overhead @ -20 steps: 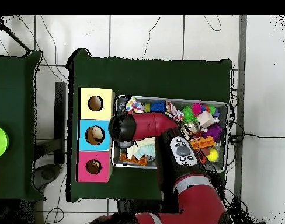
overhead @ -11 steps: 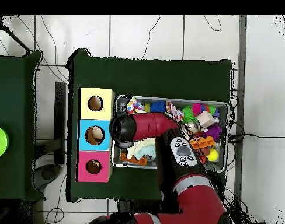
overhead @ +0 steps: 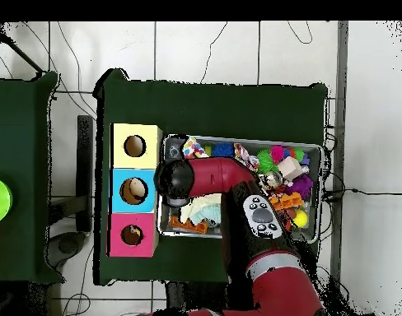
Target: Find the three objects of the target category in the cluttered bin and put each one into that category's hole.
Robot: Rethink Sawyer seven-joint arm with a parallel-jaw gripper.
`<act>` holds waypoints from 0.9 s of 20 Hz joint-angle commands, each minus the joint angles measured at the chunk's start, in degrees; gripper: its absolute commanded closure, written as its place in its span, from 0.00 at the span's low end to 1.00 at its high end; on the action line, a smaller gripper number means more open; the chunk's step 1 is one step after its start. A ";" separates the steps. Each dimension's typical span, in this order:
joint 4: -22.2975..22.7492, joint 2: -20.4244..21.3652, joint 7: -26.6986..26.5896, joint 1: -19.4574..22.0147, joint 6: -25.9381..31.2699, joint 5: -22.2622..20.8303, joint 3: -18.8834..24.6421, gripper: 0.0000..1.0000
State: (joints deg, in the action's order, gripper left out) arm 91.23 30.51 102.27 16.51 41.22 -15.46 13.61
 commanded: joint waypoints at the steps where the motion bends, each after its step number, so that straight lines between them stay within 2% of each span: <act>1: 4.66 4.43 7.09 2.11 0.34 4.08 0.78 0.00; 9: 7.11 9.99 2.71 5.16 7.11 9.04 2.83 0.00; 13: 7.49 11.13 -0.45 6.84 8.19 8.69 2.78 0.00; 18: 6.11 9.47 -3.49 9.33 7.89 6.77 3.15 0.00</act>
State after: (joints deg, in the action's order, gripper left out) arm 95.05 40.35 102.27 22.69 43.14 -9.08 13.59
